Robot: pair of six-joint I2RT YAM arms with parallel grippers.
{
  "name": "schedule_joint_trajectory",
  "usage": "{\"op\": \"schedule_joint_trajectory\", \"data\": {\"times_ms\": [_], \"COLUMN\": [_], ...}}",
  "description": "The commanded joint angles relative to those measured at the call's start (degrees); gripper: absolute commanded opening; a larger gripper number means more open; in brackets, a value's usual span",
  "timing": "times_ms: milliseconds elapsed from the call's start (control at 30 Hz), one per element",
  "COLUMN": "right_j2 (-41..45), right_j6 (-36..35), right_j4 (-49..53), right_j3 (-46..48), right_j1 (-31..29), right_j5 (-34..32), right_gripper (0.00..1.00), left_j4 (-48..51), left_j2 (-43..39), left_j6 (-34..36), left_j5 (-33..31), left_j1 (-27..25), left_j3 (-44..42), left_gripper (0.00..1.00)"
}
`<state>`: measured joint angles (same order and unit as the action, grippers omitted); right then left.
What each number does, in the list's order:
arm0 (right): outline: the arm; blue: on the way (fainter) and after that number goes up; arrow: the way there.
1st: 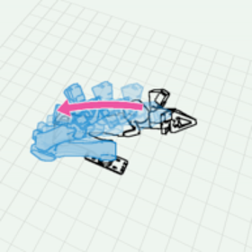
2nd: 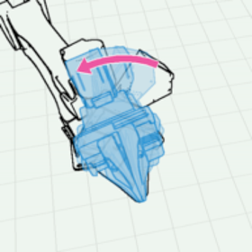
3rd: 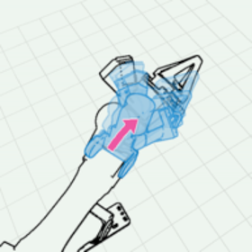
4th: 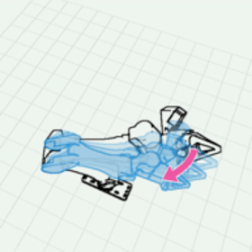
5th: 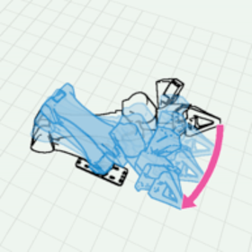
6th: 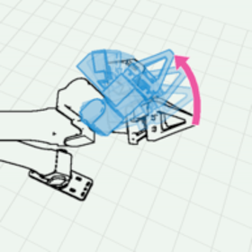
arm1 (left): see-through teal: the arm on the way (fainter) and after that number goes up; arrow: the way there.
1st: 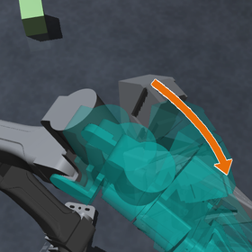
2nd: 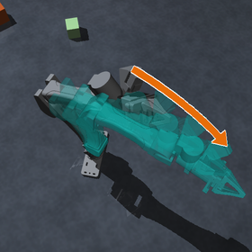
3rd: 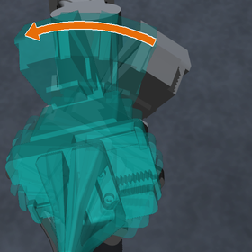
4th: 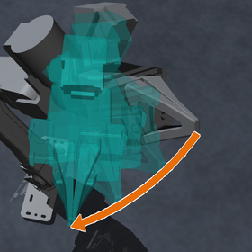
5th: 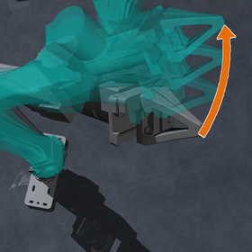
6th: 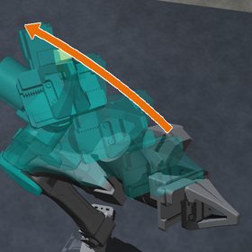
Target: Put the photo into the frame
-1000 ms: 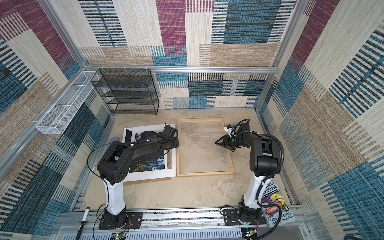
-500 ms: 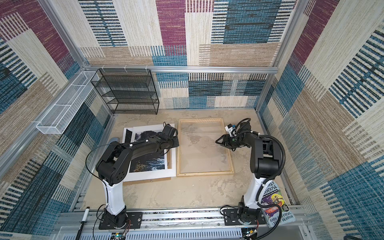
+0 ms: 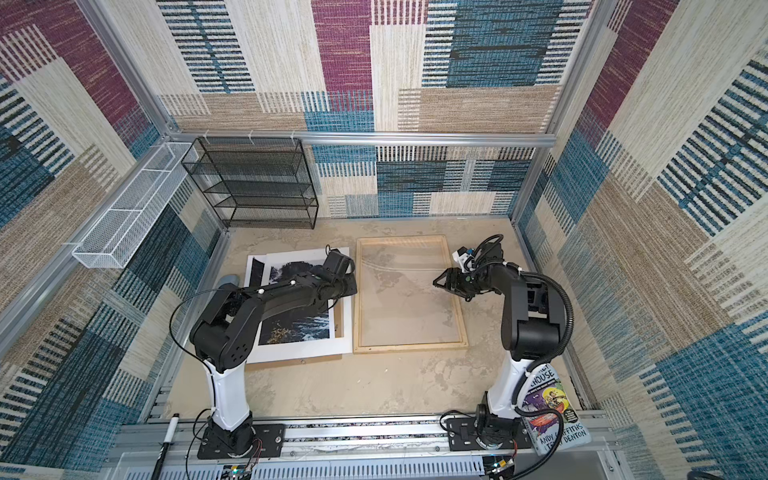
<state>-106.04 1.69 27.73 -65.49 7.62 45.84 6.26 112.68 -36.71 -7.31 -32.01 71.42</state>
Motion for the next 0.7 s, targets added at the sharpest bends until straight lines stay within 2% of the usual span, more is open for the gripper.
{"op": "schedule_joint_trajectory", "data": {"times_ms": [0, 667], "right_j2": [0.72, 1.72], "right_j6": [0.33, 0.85], "right_j4": [-0.63, 0.39], "right_j3": [0.1, -1.21], "right_j1": [-0.06, 0.53], "right_j5": [-0.99, -4.31], "right_gripper": [0.65, 0.7], "left_j4": [-0.47, -0.9], "left_j2": [-0.71, -1.24], "left_j6": [-0.99, -1.05], "left_j5": [-0.41, -0.19], "left_j1": [0.06, 0.11], "left_j3": [-0.22, -0.75], "left_gripper": [0.29, 0.31]}}
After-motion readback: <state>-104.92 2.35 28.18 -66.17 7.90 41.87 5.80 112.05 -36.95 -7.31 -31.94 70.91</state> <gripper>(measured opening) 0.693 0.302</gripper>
